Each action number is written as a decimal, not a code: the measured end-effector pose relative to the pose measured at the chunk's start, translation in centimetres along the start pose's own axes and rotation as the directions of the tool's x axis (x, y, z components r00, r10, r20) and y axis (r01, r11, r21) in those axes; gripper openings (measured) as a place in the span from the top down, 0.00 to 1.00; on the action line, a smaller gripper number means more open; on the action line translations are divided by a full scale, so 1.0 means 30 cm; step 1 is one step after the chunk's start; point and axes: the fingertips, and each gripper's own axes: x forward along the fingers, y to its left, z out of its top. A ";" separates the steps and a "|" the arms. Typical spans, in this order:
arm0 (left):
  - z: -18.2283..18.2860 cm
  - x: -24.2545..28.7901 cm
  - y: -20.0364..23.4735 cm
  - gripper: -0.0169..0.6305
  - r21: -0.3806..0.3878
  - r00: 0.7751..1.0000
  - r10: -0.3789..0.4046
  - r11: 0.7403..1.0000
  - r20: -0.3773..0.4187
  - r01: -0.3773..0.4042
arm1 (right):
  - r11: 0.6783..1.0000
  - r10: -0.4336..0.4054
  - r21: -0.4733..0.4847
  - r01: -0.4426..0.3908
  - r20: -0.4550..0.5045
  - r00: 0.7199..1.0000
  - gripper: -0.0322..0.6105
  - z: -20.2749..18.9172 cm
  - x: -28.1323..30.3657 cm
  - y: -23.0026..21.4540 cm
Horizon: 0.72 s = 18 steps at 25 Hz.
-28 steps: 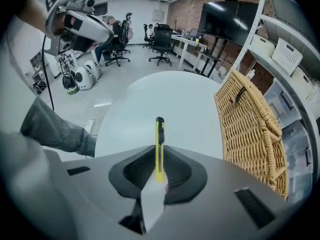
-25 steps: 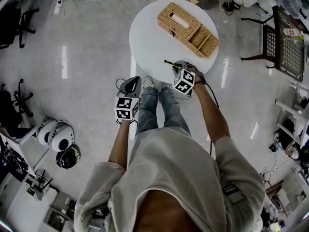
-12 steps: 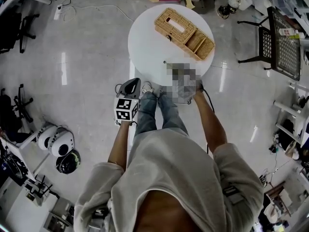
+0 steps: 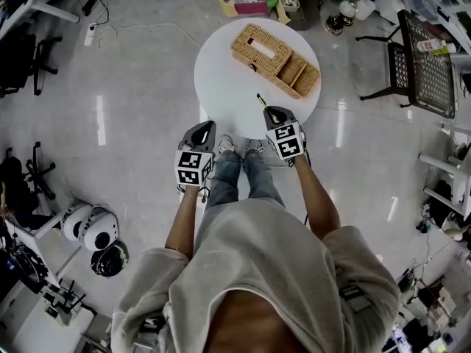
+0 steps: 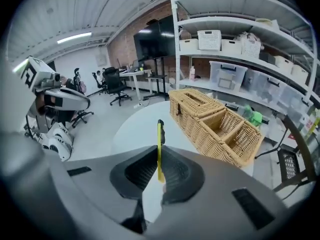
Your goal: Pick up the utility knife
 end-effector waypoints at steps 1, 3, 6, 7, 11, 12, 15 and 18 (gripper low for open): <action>0.007 0.002 0.000 0.94 0.006 1.000 -0.004 1.000 0.002 0.004 | 1.000 -0.007 0.010 0.007 0.010 1.000 0.88 0.009 -0.005 -0.002; 0.017 0.004 -0.004 0.94 0.017 1.000 -0.012 1.000 0.004 0.012 | 0.999 -0.019 0.028 0.018 0.030 0.999 0.88 0.019 -0.015 -0.009; 0.044 0.007 -0.003 0.94 0.024 1.000 -0.015 1.000 0.014 0.015 | 0.998 -0.035 0.063 0.032 0.058 0.998 0.88 0.039 -0.042 -0.021; 0.060 0.010 -0.001 0.94 0.027 1.000 -0.016 1.000 0.022 0.016 | 0.996 -0.044 0.075 0.039 0.072 0.996 0.88 0.053 -0.055 -0.030; 0.146 0.020 0.011 0.94 0.050 0.998 -0.019 0.999 0.065 0.016 | 0.992 -0.088 0.097 0.075 0.139 0.986 0.88 0.131 -0.113 -0.064; 0.168 0.020 0.013 0.94 0.055 0.997 -0.019 0.998 0.078 0.015 | 0.991 -0.099 0.102 0.084 0.159 0.982 0.88 0.152 -0.130 -0.070; 0.238 0.017 0.016 0.94 0.070 0.993 -0.020 0.997 0.113 0.012 | 0.988 -0.132 0.112 0.110 0.218 0.967 0.88 0.220 -0.189 -0.089; 0.321 0.016 0.019 0.94 0.088 0.988 -0.021 0.996 0.155 0.007 | 0.983 -0.167 0.121 0.137 0.284 0.944 0.88 0.301 -0.251 -0.118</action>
